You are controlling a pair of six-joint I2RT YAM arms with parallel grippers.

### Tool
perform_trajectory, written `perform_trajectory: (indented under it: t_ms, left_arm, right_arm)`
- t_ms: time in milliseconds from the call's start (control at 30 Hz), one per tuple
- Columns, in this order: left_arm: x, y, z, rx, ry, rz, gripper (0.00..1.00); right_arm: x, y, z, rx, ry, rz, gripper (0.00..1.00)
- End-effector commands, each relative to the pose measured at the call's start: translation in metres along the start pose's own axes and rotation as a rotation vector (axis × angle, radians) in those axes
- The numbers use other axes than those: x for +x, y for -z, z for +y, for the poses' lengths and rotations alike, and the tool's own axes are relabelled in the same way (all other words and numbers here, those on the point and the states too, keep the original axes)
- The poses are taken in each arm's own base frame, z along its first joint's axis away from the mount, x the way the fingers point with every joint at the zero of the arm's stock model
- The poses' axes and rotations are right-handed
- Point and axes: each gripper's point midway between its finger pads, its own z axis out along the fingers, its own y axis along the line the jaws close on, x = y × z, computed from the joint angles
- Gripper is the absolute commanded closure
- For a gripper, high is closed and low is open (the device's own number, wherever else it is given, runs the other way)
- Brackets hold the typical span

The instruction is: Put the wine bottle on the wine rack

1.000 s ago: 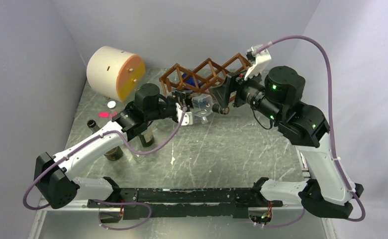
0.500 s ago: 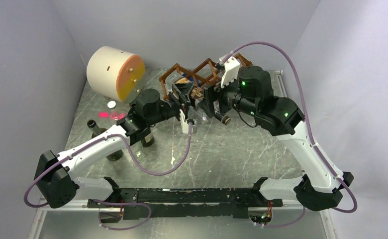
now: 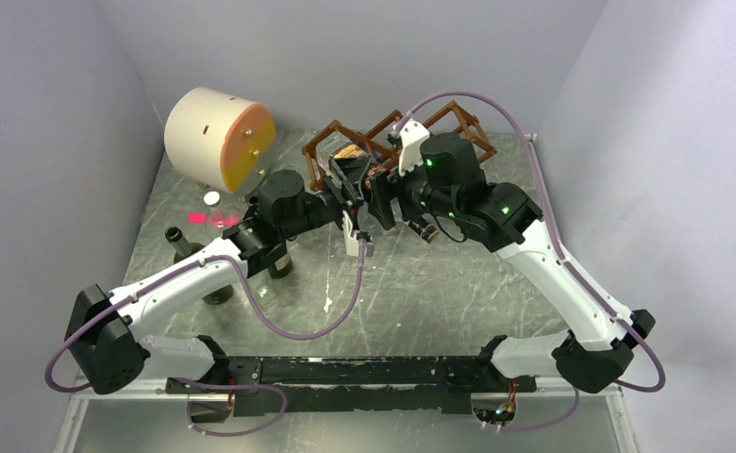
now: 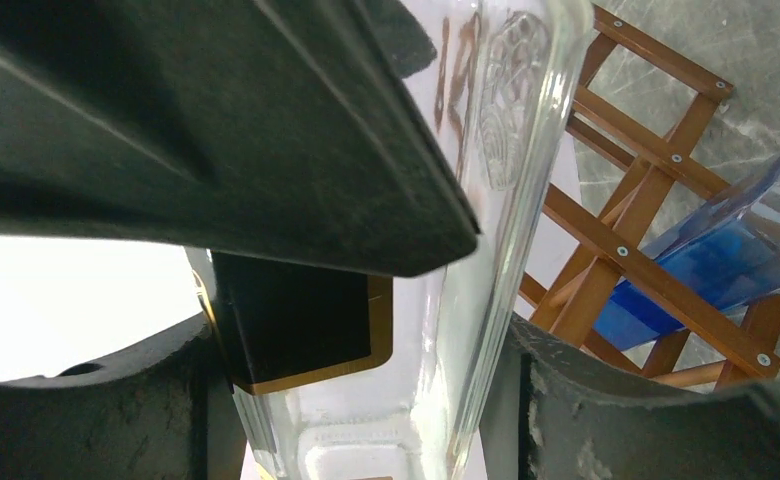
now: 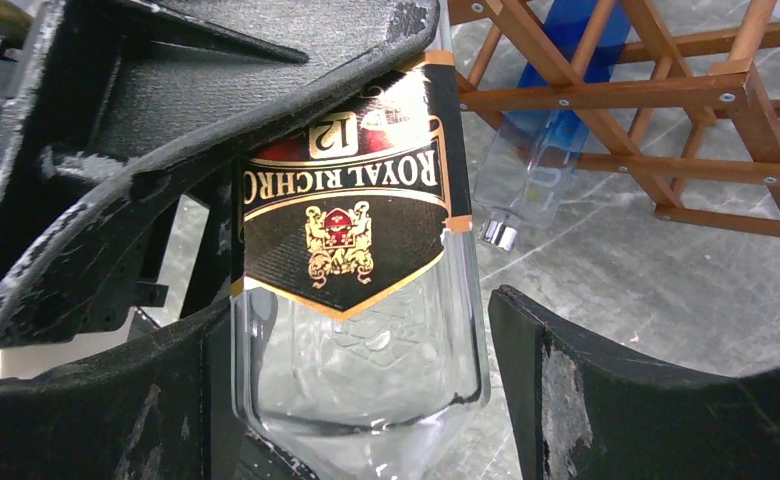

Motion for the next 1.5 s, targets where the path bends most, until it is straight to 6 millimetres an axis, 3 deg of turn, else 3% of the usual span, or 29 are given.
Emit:
perform_trajectory:
  t_ms: [0, 100, 200, 467, 500, 533, 600, 700, 900, 967, 1233, 1367, 1400, 1467]
  left_arm:
    - [-0.011, 0.018, 0.08, -0.245, -0.103, -0.01, 0.93]
    - [-0.01, 0.018, 0.082, -0.258, -0.077, -0.003, 0.93]
    - [-0.007, 0.018, 0.084, -0.27, -0.047, 0.018, 0.93]
    - [-0.001, 0.021, 0.083, -0.26, 0.033, 0.041, 0.93]
    - [-0.001, 0.021, 0.082, -0.262, 0.043, 0.043, 0.91]
    - [-0.001, 0.021, 0.081, -0.266, 0.055, 0.043, 0.82]
    - [0.001, 0.022, 0.079, -0.267, 0.087, 0.047, 0.56]
    - [-0.001, 0.025, 0.078, -0.282, 0.135, 0.037, 0.32]
    - [-0.005, 0.031, 0.065, -0.293, 0.168, 0.014, 0.14]
    - [-0.007, 0.034, 0.063, -0.285, 0.194, 0.008, 0.01]
    - [-0.011, 0.046, 0.071, -0.325, 0.385, -0.015, 0.01]
    - [0.014, 0.047, 0.074, -0.349, 0.733, 0.112, 0.01]
    - [0.018, 0.045, 0.061, -0.303, 0.789, 0.156, 0.01]
    - [0.019, 0.046, 0.054, -0.312, 0.917, 0.178, 0.01]
  right_arm:
    - [-0.007, -0.008, -0.003, 0.024, 0.005, -0.04, 0.18]
    - [-0.005, -0.015, -0.004, 0.028, -0.009, -0.035, 0.19]
    - [-0.002, -0.02, -0.005, 0.04, -0.019, -0.024, 0.3]
    - [-0.006, -0.014, -0.012, 0.076, -0.032, -0.068, 0.79]
    - [-0.008, -0.012, -0.013, 0.084, -0.034, -0.079, 0.86]
    - [-0.01, -0.01, -0.015, 0.093, -0.036, -0.089, 0.92]
    - [-0.015, -0.006, -0.018, 0.113, -0.04, -0.116, 1.0]
    - [-0.024, 0.001, -0.024, 0.146, -0.057, -0.162, 1.0]
    - [-0.036, 0.014, -0.039, 0.231, -0.085, -0.229, 1.0]
    - [-0.038, 0.017, -0.043, 0.251, -0.087, -0.244, 1.0]
    - [-0.039, 0.02, -0.062, 0.347, -0.092, -0.25, 1.0]
    - [-0.024, 0.019, -0.073, 0.393, -0.107, -0.224, 1.0]
    - [-0.02, 0.019, -0.076, 0.402, -0.112, -0.217, 1.0]
    - [-0.01, 0.019, -0.08, 0.42, -0.126, -0.203, 1.0]
